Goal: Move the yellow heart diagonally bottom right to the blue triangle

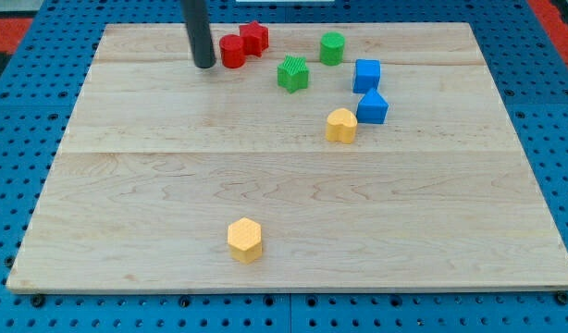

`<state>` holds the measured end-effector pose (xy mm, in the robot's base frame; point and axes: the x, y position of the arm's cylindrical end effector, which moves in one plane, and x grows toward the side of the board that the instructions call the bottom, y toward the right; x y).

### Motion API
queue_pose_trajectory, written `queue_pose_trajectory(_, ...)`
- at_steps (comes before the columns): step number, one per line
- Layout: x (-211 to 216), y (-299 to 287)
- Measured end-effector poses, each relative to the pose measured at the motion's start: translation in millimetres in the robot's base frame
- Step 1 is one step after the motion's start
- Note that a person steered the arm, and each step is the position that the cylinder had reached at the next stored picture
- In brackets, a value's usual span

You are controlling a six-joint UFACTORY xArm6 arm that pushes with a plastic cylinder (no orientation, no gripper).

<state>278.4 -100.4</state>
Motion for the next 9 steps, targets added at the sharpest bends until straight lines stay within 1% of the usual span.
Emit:
queue_pose_trajectory(1,-5.0,27.5)
queue_pose_trajectory(2,-4.4,9.6)
queue_pose_trajectory(3,-26.3,-50.4)
queue_pose_trajectory(4,-74.1,-24.3)
queue_pose_trajectory(5,-85.6,27.9)
queue_pose_trajectory(6,-79.5,64.6)
queue_pose_trajectory(7,-60.4,69.7)
queue_pose_trajectory(8,-53.5,1.9)
queue_pose_trajectory(9,-38.7,-8.9)
